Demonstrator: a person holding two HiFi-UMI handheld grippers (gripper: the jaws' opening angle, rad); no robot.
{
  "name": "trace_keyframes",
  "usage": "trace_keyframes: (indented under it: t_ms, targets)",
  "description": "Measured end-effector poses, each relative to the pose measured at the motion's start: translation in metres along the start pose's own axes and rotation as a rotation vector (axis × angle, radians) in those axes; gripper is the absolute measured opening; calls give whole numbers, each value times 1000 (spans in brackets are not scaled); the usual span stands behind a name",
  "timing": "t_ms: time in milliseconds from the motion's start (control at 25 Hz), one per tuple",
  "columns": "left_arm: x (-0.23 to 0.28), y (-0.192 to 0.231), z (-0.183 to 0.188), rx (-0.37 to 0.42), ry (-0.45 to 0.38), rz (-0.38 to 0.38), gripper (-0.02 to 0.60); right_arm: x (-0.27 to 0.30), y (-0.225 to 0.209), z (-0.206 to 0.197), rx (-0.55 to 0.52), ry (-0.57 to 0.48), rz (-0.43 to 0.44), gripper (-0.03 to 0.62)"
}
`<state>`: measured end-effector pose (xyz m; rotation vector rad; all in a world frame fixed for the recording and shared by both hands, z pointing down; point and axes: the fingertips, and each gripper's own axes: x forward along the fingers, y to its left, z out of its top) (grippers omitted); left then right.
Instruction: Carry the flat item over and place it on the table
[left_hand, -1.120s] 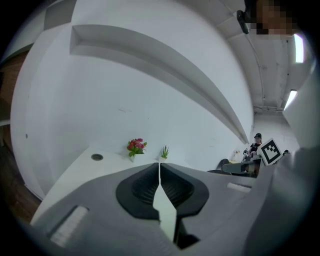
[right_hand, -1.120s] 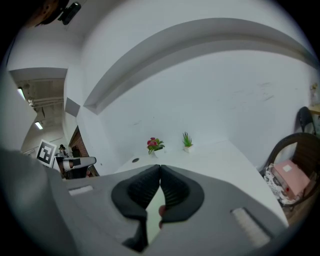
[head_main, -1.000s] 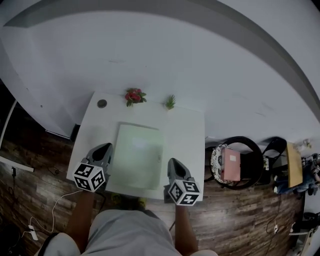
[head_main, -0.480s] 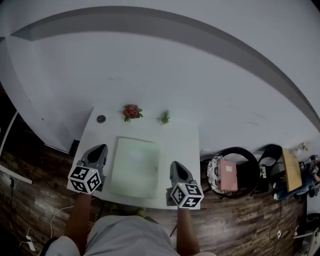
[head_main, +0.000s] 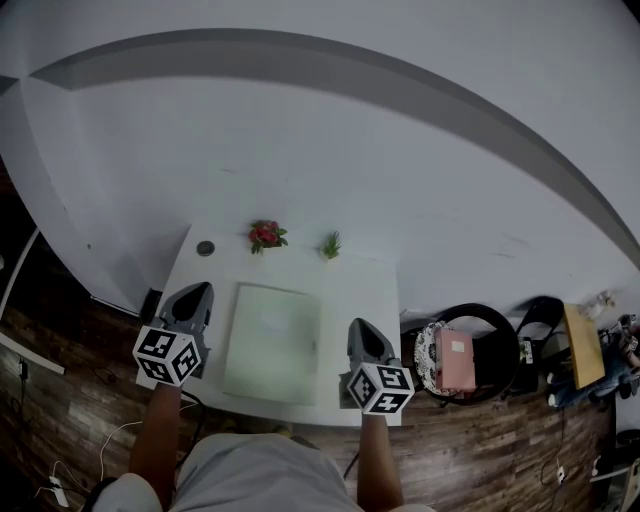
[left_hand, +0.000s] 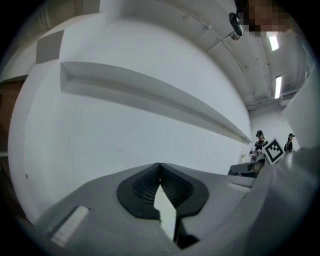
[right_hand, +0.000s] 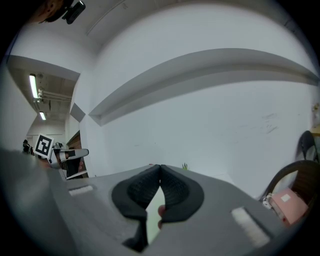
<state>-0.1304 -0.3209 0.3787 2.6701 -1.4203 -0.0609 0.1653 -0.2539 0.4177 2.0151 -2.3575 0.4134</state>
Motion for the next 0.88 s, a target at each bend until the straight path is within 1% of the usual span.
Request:
trace_keyframes:
  t_ms: [120, 200, 240, 400, 680, 880]
  targets:
    - [0, -4, 3, 54, -15, -8, 5, 0, 0, 8, -6, -19, 6, 3]
    - [2, -3, 5, 92, -20, 4, 5, 0, 0, 12, -7, -32, 7, 3]
    - [2, -2, 6, 97, -24, 9, 5, 0, 0, 14, -7, -39, 7, 3]
    - [4, 1, 11, 72, -42, 13, 5, 0, 2, 19, -9, -64, 11, 3]
    - [4, 4, 14, 37, -44, 13, 5, 1, 1, 22, -7, -94, 17, 3]
    - [4, 3, 16, 51, -49, 5, 5, 2, -1, 22, -14, -94, 15, 3]
